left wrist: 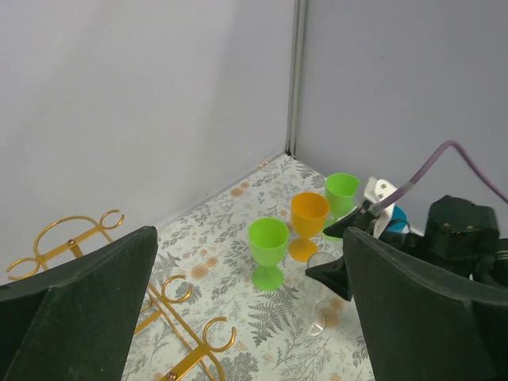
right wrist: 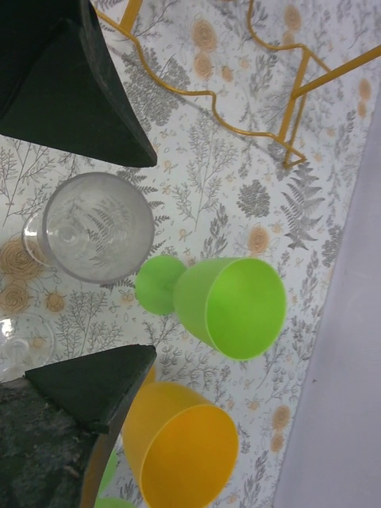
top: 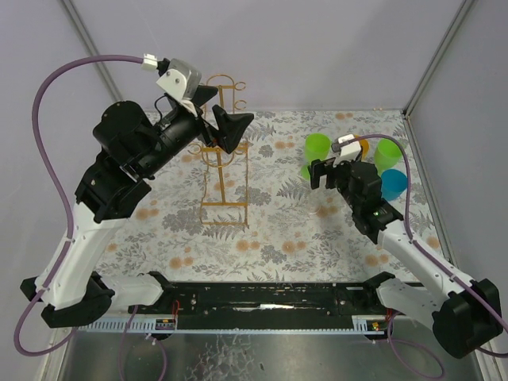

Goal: Take the wine glass off the wine glass rack

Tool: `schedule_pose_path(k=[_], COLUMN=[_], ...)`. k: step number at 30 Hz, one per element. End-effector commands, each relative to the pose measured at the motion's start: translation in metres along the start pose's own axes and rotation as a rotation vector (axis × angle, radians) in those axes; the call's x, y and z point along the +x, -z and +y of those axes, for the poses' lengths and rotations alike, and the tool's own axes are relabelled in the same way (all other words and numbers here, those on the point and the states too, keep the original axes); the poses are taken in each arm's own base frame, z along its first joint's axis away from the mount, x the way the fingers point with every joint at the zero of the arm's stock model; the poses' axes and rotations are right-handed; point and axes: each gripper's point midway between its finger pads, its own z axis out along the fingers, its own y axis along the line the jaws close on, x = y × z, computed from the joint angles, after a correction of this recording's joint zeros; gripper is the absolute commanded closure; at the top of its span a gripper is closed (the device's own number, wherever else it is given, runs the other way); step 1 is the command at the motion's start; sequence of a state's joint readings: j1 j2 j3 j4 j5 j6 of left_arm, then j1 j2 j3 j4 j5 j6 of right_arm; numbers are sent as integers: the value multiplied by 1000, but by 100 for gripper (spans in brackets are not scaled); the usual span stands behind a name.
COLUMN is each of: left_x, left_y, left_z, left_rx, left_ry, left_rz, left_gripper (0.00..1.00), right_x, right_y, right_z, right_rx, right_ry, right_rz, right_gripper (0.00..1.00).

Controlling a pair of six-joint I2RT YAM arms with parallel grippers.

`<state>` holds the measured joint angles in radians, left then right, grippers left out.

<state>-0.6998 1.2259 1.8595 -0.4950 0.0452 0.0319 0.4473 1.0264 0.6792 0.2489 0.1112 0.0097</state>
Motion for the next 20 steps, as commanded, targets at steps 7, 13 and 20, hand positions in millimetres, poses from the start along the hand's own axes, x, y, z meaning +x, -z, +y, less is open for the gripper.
schedule_pose_path(k=[7,13,20], left_x=[29,45,66], left_y=[4,1,-2], left_z=[25,31,38], left_rx=[-87,-98,-116], left_ry=[-19,-9,-2], left_rz=[39,69,101], left_gripper=[0,0,0], right_x=[-56,-52,-39], right_y=[10,21,26], right_z=[-17,-26,-33], right_rx=[135,180,224], right_ry=[-184,-216,-225], right_rz=[-60,-101,-98], right_gripper=[1,1,1])
